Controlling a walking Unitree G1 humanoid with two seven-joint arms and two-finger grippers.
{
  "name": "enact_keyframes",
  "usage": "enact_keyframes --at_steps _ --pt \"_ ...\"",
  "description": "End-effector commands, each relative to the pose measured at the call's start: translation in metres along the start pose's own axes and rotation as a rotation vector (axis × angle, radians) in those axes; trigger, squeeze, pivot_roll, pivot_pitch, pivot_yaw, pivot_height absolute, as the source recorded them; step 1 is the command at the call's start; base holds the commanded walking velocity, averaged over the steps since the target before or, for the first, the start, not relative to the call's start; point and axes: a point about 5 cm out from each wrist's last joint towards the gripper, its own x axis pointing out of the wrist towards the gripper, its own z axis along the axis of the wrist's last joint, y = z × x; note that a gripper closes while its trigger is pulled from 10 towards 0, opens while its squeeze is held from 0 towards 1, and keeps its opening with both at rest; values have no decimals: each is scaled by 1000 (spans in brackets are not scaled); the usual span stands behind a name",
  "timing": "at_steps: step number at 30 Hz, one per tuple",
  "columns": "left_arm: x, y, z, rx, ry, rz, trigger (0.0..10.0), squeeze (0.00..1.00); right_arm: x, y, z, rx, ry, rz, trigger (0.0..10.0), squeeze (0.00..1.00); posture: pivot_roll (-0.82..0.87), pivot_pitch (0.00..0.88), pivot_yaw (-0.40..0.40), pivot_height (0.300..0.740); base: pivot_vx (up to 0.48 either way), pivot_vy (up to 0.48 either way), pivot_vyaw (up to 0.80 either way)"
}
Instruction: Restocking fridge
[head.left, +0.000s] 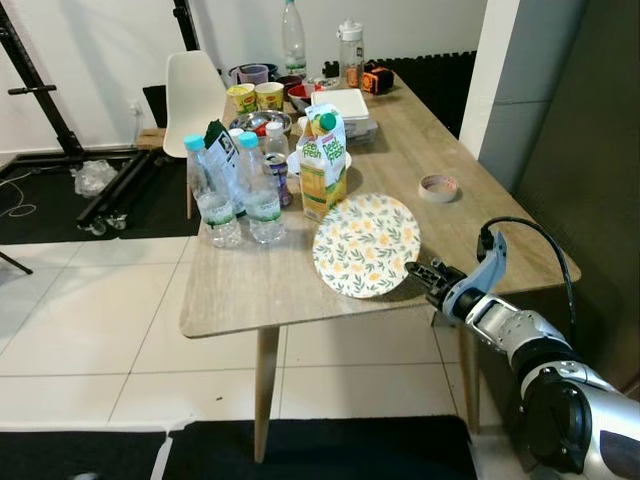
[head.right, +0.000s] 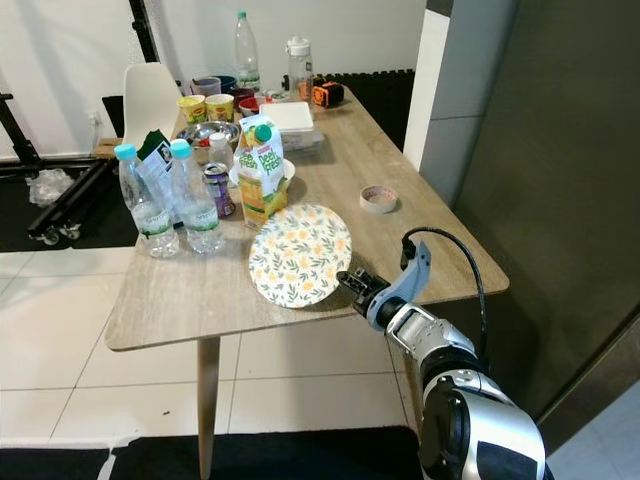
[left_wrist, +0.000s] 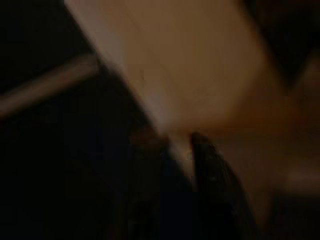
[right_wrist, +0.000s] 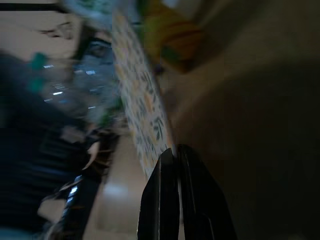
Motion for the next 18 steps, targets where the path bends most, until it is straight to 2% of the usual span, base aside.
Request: enact_keyframes --at_steps 1,2,3,5,6,8,9,10,12,13,15,16,17,18 --pt "3 0 20 -66 -86 -35 10000 1000 1 6 1 4 -6 74 0 0 -10 0 31 740 0 0 0" --pt "6 -3 33 -90 -141 -68 10000 1000 2 10 3 2 -10 109 0 0 -9 0 33 740 0 0 0" --pt "6 -3 33 -90 -141 -68 10000 1000 2 10 3 2 -10 109 0 0 -9 0 33 740 0 0 0" --pt "10 -7 54 -124 -222 -108 10000 1000 4 15 4 1 -14 158 0 0 -6 0 35 740 0 0 0" --pt "10 -7 54 -124 -222 -108 10000 1000 4 15 4 1 -14 158 0 0 -6 0 35 740 0 0 0" --pt "14 -20 74 -168 -276 -250 10000 1000 5 20 5 0 -11 212 0 0 -4 0 38 740 0 0 0" --pt "16 -32 79 -181 -268 -384 10000 1000 5 22 5 -2 -9 235 0 0 -5 0 41 740 0 0 0" --pt "16 -32 79 -181 -268 -384 10000 1000 5 22 5 -2 -9 235 0 0 -5 0 41 740 0 0 0" --pt "16 -52 80 -199 -206 -620 10000 1000 4 23 5 -4 -8 256 0 0 -9 0 44 740 0 0 0" --pt "16 -52 80 -199 -206 -620 10000 1000 4 23 5 -4 -8 256 0 0 -9 0 44 740 0 0 0" --pt "11 -70 74 -220 -102 -852 10000 1000 4 23 5 -5 -9 260 0 0 -11 0 48 740 0 0 0" --pt "11 -70 74 -220 -102 -852 10000 1000 4 23 5 -5 -9 260 0 0 -11 0 48 740 0 0 0" --pt "7 -78 70 -217 -41 -960 10000 1000 4 23 5 -5 -11 261 0 0 -11 0 48 740 0 0 0" --pt "7 -78 70 -217 -41 -960 10000 1000 4 23 5 -5 -11 261 0 0 -11 0 48 740 0 0 0"
